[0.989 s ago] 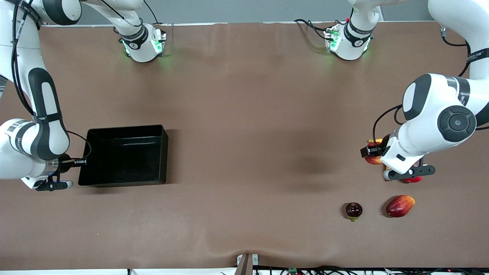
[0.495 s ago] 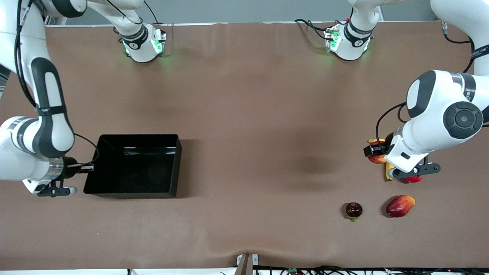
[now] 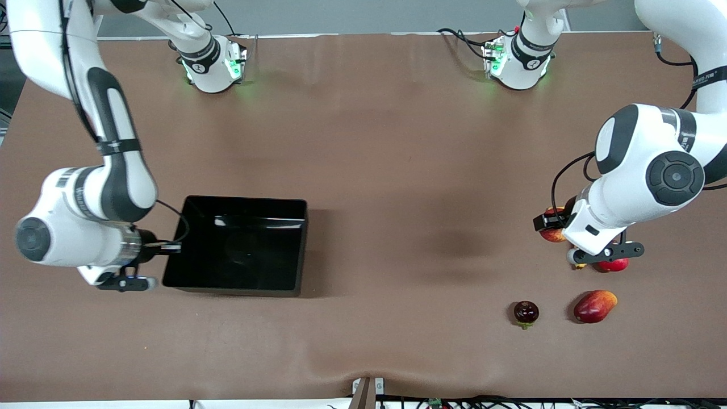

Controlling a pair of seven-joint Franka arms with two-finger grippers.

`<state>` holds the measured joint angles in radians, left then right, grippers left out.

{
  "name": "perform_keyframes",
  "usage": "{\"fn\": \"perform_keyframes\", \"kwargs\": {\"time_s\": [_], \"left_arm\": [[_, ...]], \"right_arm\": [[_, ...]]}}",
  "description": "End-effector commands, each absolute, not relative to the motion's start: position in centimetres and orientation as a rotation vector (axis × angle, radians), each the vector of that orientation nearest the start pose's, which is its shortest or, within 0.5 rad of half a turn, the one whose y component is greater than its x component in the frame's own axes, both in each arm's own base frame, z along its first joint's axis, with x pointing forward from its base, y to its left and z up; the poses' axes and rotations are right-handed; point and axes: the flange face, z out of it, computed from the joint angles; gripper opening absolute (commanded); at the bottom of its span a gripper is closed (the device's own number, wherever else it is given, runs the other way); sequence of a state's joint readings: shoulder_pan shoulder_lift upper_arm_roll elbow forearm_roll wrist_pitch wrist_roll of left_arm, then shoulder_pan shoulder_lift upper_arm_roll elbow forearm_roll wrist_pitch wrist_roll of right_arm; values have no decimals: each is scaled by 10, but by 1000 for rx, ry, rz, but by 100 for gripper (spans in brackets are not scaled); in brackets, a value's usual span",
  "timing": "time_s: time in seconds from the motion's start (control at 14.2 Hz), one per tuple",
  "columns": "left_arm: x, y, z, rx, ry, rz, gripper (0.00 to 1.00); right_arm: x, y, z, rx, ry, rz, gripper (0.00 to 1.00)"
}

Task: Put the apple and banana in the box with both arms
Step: 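Pull the black box with the right gripper while the left gripper carries the apple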

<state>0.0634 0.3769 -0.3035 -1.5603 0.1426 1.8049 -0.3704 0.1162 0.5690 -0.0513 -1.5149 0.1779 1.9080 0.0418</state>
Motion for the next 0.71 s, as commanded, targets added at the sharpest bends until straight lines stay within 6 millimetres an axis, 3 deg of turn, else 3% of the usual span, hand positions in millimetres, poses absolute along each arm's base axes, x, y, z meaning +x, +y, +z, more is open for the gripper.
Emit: {"fn": "perform_keyframes", "kwargs": {"time_s": [0.0, 0.28, 0.42, 0.64], "left_arm": [[641, -130, 425, -3055, -144, 162, 0], [644, -143, 446, -3077, -128, 105, 0], [639, -156, 453, -3074, -146, 96, 0], [630, -172, 470, -3076, -158, 83, 0]], "right_arm": [[668, 109, 331, -2958, 89, 296, 0], [655, 168, 327, -2858, 129, 366, 0], [647, 202, 325, -2867, 210, 390, 0], [636, 241, 321, -2878, 176, 407, 0]]}}
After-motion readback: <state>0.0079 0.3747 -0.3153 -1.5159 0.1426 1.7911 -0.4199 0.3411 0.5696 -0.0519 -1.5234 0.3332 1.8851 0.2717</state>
